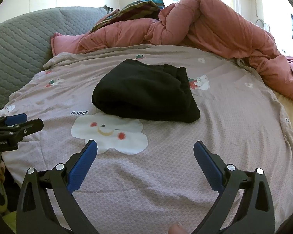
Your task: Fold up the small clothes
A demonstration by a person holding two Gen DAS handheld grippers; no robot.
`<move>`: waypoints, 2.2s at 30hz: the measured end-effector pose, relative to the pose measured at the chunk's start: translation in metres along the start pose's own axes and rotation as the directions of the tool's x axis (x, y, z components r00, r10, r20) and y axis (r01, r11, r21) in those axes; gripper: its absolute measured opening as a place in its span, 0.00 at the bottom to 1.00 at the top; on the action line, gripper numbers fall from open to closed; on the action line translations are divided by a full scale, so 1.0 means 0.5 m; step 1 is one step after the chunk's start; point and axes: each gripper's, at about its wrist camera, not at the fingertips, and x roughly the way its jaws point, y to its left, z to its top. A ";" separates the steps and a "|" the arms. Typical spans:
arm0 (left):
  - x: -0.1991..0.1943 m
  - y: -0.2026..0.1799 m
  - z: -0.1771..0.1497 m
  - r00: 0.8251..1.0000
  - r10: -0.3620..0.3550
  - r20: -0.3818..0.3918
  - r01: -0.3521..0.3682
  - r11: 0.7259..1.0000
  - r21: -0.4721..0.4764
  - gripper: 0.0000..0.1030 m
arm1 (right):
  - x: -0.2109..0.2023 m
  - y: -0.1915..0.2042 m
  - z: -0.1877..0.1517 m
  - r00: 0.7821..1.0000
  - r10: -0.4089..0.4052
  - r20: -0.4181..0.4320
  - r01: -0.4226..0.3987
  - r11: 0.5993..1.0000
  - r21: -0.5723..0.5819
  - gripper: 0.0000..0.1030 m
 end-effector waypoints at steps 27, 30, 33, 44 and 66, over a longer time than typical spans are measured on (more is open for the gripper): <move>-0.003 0.005 -0.001 1.000 0.023 -0.005 -0.023 1.000 -0.001 0.91 | 0.002 0.000 -0.001 1.000 -0.002 0.001 0.002 1.000 0.007 0.95; -0.002 0.006 0.000 1.000 0.026 -0.009 -0.026 1.000 0.000 0.91 | 0.003 0.001 -0.001 1.000 -0.002 0.001 0.002 1.000 0.007 0.95; 0.000 0.006 0.001 0.999 0.031 -0.012 -0.031 1.000 0.001 0.91 | 0.002 -0.001 -0.001 1.000 0.001 0.002 -0.001 1.000 0.008 0.95; -0.002 0.007 0.002 0.999 0.037 -0.013 -0.037 0.999 0.002 0.91 | 0.002 -0.001 -0.002 1.000 -0.002 0.002 0.002 1.000 0.009 0.95; 0.009 0.018 0.004 0.998 0.053 -0.035 -0.053 0.999 -0.007 0.91 | 0.013 -0.024 -0.001 0.998 -0.054 -0.016 0.055 0.997 0.058 0.95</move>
